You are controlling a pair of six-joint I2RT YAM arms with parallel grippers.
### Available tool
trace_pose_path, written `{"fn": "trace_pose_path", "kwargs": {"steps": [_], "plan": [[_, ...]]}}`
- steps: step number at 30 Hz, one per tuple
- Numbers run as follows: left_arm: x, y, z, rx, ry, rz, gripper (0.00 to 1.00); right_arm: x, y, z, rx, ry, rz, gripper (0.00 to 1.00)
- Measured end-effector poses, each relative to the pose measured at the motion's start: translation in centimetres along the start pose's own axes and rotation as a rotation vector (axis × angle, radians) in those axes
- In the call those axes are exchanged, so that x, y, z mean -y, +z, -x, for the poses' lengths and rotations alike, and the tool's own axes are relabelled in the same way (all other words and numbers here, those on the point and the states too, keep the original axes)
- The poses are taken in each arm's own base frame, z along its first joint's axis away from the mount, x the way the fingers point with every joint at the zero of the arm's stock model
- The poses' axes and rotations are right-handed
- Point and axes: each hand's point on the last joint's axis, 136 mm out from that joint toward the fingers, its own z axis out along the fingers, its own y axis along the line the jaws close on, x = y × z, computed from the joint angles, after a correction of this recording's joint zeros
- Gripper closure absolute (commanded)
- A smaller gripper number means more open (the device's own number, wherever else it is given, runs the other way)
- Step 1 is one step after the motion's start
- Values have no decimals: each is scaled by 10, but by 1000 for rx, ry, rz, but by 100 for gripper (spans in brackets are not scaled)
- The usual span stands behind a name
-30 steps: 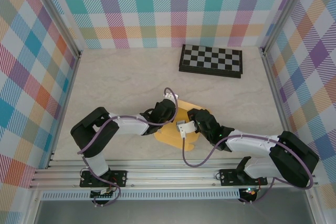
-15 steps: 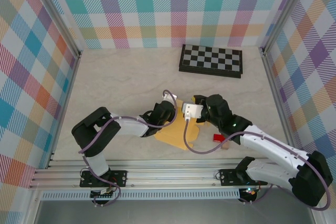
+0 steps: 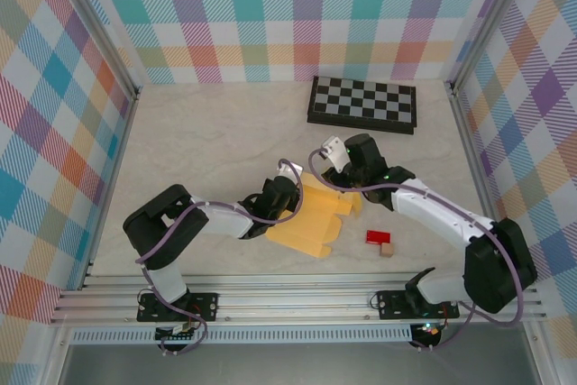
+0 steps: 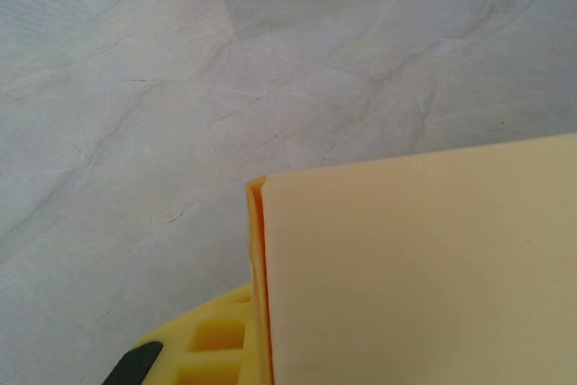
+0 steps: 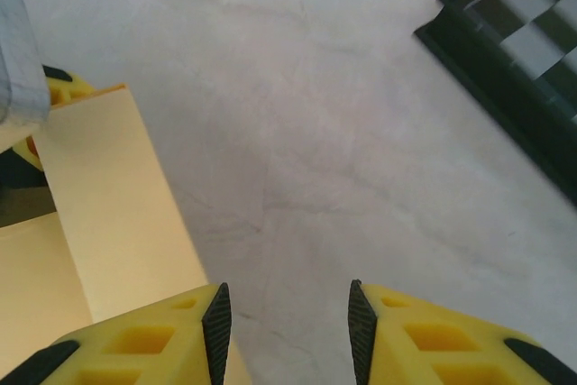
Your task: Fold the paper box
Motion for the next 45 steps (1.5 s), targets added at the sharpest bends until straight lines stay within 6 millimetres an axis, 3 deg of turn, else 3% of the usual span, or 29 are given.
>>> {"fn": "trace_pose_path", "kwargs": {"steps": [6, 12, 19, 26, 29, 39, 45], "plan": [[1, 1, 1, 9, 3, -1, 90, -13, 17, -14, -54, 97, 68, 58], [3, 3, -4, -9, 21, -34, 73, -14, 25, -19, -74, 143, 89, 59], [3, -6, -48, -150, 69, -116, 52, -7, 27, -19, -65, 178, 96, 60], [-22, -32, -40, -120, 0, -114, 52, -9, 28, -19, -64, 185, 110, 61], [-30, -33, -38, -113, -46, -119, 52, -9, 28, -19, -63, 190, 115, 61], [-9, -6, -35, -119, -127, -183, 53, -10, 28, -19, -66, 236, 118, 62], [-7, 14, -20, -99, -156, -152, 68, -11, 29, -19, -66, 254, 121, 62]]}}
